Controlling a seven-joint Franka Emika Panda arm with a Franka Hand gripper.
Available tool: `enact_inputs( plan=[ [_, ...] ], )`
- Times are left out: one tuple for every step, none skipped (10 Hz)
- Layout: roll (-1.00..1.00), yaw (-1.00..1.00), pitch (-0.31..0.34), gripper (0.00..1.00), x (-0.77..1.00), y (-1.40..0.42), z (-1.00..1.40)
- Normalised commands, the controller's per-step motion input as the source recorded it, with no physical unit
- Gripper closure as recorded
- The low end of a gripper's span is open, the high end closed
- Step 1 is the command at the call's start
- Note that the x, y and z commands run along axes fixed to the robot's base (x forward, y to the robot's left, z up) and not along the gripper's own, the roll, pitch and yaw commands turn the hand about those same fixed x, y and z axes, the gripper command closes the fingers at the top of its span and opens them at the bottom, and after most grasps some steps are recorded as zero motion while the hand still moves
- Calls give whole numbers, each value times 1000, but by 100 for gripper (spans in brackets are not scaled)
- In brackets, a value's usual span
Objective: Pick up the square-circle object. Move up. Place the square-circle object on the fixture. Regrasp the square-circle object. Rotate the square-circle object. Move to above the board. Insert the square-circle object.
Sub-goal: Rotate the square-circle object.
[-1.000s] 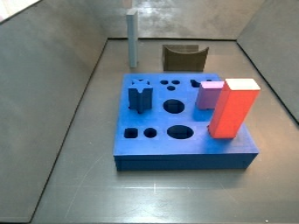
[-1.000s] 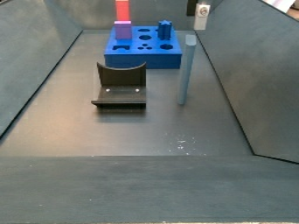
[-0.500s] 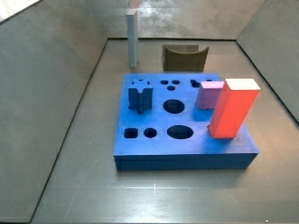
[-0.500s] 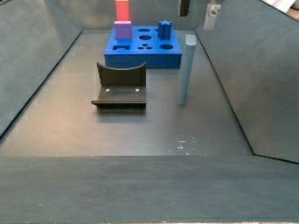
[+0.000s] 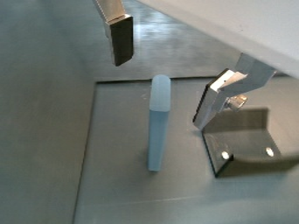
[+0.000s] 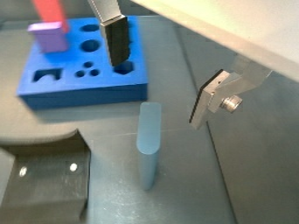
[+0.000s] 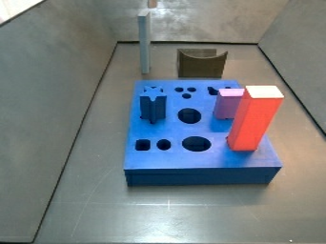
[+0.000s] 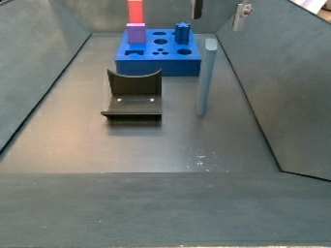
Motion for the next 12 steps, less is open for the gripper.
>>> enact_inputs(
  plan=[
    [-44, 1000, 19, 0, 34, -3, -10],
    [-49, 1000, 21, 0, 34, -3, -10],
    [-53, 1000, 23, 0, 34, -3, -10],
    [-60, 1000, 26, 0, 34, -3, -10],
    [-64, 1000, 27, 0, 34, -3, -9],
    [-78, 1000, 34, 0, 34, -3, -9],
    [-86, 1000, 37, 0, 35, -3, -9],
    [-107, 1000, 46, 0, 35, -3, -9],
    [-121, 1000, 51, 0, 35, -3, -8],
    [-150, 824, 64, 0, 35, -3, -8],
    [-150, 663, 63, 0, 35, -3, -7],
    [-146, 392, 63, 0, 35, -1, -7]
  ],
)
